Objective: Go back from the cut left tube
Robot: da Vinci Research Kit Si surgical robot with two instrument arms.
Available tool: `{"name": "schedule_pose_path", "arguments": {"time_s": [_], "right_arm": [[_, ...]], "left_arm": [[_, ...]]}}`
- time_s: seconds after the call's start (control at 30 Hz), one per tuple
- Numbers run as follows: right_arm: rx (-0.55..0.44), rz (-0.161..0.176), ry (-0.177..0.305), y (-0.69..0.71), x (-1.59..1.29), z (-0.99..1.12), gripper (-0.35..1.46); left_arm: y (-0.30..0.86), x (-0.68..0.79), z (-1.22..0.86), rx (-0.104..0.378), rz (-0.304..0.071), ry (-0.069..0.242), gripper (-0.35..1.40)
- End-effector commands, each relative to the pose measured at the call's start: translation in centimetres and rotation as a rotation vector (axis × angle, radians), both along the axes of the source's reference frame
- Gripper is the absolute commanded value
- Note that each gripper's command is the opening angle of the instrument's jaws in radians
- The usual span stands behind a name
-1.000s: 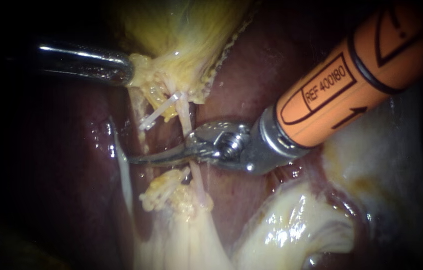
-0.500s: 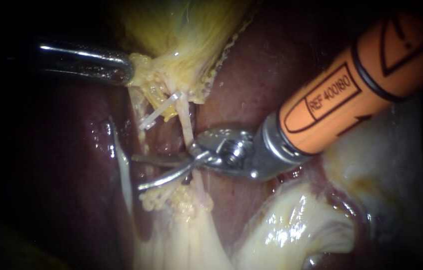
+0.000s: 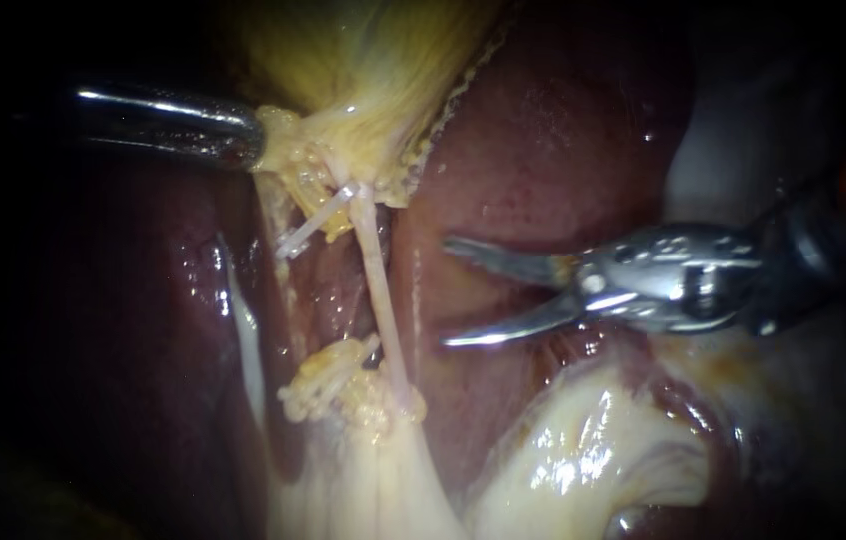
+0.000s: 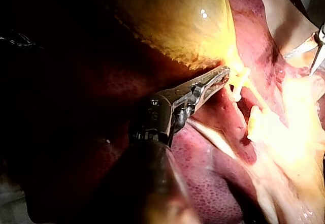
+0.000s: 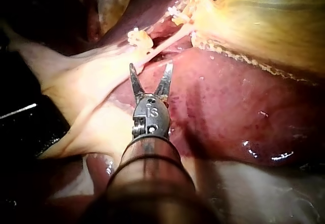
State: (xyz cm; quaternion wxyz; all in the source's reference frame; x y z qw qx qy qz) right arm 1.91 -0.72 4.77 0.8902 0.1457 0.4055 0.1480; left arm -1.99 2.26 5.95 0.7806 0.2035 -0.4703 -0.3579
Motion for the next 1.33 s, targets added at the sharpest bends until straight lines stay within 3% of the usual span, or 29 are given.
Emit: {"name": "schedule_pose_path", "arguments": {"time_s": [0.03,0.1,0.2,0.27,0.53,0.83,1.2,1.33], "right_arm": [[0.0,-0.013,-0.039,0.0,-0.03,-0.03,1.45],[0.006,-0.047,-0.12,-0.01,-0.06,-0.07,1.45],[-0.002,-0.089,-0.203,-0.02,-0.06,-0.09,1.43],[0.002,-0.091,-0.226,-0.03,-0.06,-0.09,1.43],[0.002,-0.091,-0.229,-0.05,-0.07,-0.12,1.43],[0.002,-0.092,-0.229,-0.05,-0.08,-0.12,1.43],[0.002,-0.092,-0.229,-0.05,-0.09,-0.12,1.43],[0.031,-0.112,-0.212,-0.05,-0.03,-0.11,1.43]], "left_arm": [[0.0,0.0,0.0,0.0,0.0,0.0,-0.35],[-0.01,0.0,0.0,0.0,0.0,0.0,-0.35],[0.0,0.0,0.01,0.0,0.0,0.0,-0.35],[0.0,-0.01,0.01,-0.001,0.0,0.0,-0.35],[-0.02,-0.09,0.1,-0.003,-0.001,0.008,-0.35],[0.0,-0.27,0.38,0.008,0.008,0.015,-0.35],[0.02,-0.33,0.43,0.008,0.01,0.016,-0.35],[0.01,-0.29,0.42,0.008,0.012,0.016,-0.35]]}}
